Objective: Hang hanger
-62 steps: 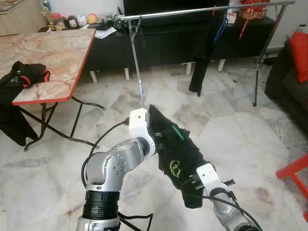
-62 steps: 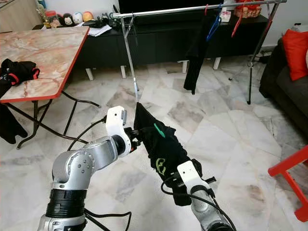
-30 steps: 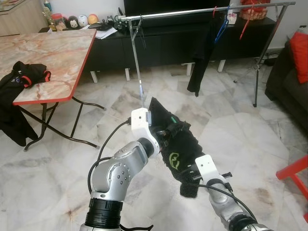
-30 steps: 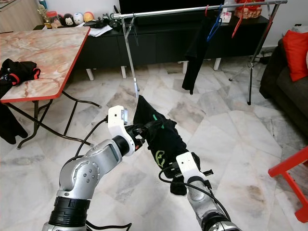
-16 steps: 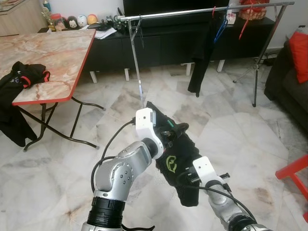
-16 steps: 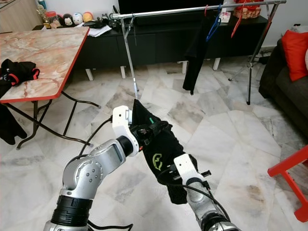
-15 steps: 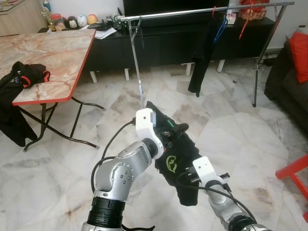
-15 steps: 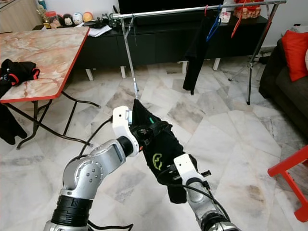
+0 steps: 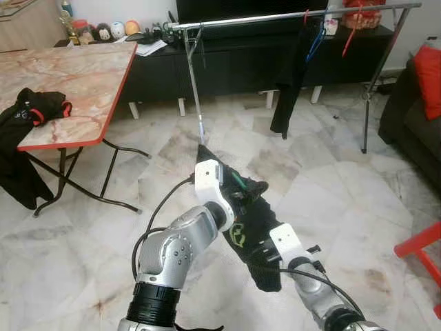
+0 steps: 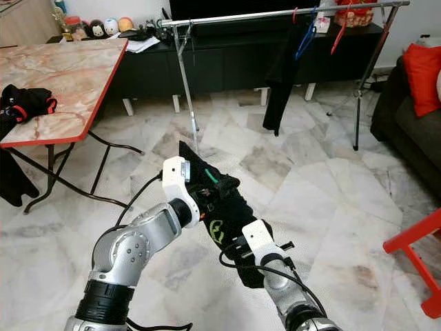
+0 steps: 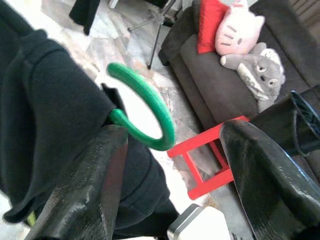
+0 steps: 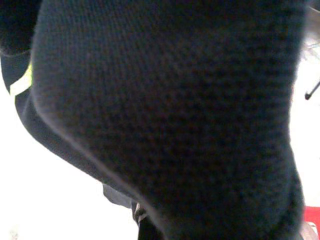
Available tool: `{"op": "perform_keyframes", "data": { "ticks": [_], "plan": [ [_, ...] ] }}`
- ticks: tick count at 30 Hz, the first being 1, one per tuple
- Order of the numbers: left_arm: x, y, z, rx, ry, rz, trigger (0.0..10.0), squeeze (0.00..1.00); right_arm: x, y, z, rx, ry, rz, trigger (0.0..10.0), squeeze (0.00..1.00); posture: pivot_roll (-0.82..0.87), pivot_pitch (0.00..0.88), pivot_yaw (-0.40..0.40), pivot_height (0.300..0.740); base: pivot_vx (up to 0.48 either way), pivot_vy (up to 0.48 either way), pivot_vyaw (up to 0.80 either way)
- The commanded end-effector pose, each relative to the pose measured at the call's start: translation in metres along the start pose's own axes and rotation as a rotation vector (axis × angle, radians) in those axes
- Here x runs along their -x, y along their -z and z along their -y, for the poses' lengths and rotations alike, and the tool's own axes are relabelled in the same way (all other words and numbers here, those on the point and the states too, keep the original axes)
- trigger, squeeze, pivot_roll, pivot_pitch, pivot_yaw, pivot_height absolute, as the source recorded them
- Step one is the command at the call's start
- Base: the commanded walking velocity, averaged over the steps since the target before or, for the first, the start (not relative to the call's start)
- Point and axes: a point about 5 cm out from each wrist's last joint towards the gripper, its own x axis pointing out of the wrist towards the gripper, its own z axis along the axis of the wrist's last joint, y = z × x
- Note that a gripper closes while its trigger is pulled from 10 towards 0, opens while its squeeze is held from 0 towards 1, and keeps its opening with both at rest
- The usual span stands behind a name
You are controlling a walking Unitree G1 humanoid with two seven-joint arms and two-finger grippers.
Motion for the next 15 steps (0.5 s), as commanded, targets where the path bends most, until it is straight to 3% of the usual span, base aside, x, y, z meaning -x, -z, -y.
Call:
{"op": "perform_keyframes", "data": {
  "ticks": [1, 4, 5, 15],
  "plan": [
    [0.005, 0.003, 0.001, -0.004, 0.022, -0.009, 10.0, 0.00, -0.001, -0.009, 0.001, -0.005, 0.000, 0.052, 0.0, 0.00, 0.02, 0.000, 0.012, 0.740, 0.000, 0.000, 0.00],
    [0.013, -0.002, -0.012, -0.031, -0.003, -0.005, 10.0, 0.00, -0.001, -0.009, 0.002, 0.000, -0.009, 0.059, 0.0, 0.00, 0.03, 0.000, 0.010, 0.740, 0.000, 0.000, 0.00],
    [0.022, -0.008, -0.021, -0.063, -0.013, 0.002, 10.0, 0.00, -0.001, -0.009, 0.002, 0.004, -0.037, 0.075, 0.0, 0.00, 0.03, 0.000, 0.006, 0.740, 0.000, 0.000, 0.00],
    [0.033, -0.012, -0.038, -0.121, -0.062, 0.012, 10.0, 0.00, 0.002, -0.014, -0.010, 0.021, -0.186, 0.143, 0.0, 0.00, 0.03, 0.000, -0.002, 0.740, 0.000, 0.000, 0.00]
  ]
}}
